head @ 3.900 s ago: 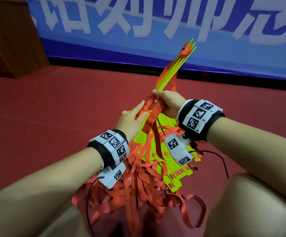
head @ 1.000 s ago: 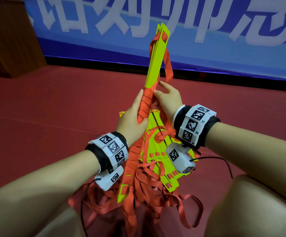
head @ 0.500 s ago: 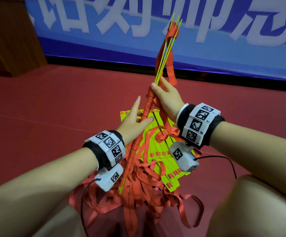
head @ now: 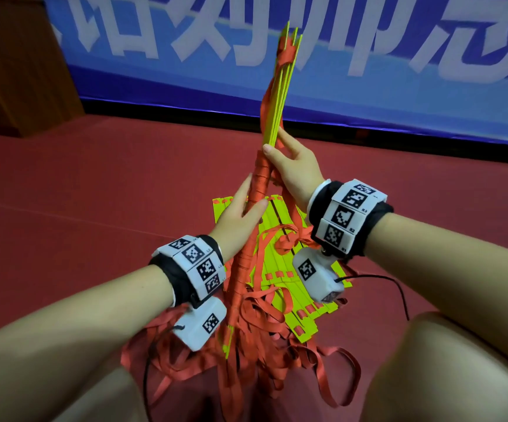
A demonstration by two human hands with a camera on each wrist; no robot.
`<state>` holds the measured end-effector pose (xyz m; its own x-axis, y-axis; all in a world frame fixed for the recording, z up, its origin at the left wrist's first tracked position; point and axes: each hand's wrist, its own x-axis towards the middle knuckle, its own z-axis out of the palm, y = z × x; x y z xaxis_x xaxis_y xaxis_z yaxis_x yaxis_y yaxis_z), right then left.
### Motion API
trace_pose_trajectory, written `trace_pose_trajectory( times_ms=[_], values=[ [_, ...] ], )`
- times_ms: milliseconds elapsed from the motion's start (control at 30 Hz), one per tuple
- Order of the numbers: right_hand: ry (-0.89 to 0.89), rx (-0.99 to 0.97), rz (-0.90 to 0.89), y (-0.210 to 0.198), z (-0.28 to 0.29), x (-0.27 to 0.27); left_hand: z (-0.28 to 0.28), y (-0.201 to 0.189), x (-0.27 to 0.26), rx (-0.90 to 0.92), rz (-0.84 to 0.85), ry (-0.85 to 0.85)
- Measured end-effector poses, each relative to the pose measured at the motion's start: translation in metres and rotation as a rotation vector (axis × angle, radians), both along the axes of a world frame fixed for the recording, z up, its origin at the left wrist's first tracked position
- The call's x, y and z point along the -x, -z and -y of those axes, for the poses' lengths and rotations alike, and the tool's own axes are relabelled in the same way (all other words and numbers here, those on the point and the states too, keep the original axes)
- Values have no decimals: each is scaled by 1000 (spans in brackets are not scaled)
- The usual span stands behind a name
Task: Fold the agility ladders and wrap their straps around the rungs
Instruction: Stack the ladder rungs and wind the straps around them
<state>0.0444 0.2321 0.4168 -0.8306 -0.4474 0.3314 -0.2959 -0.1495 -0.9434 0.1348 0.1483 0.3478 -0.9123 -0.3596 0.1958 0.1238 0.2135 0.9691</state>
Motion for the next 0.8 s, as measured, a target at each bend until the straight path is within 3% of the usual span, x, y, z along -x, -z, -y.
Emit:
trace_pose_trajectory(
  times_ms=[100,333,567,700,800],
  values=[
    [8,-2,40,4,0,7,2,-2,-1,-93,7,-73],
    [-84,-174,166,4,3,10,8,0,1,54,125,-218],
    [-80,-549,-7,7,-12,17,9,1,-2,170,187,-229],
    [-48,-565,-59,7,-16,19,12,0,-2,203,180,-264],
    [6,-472,17,9,-14,23,14,1,-2,251,170,-286]
  ],
)
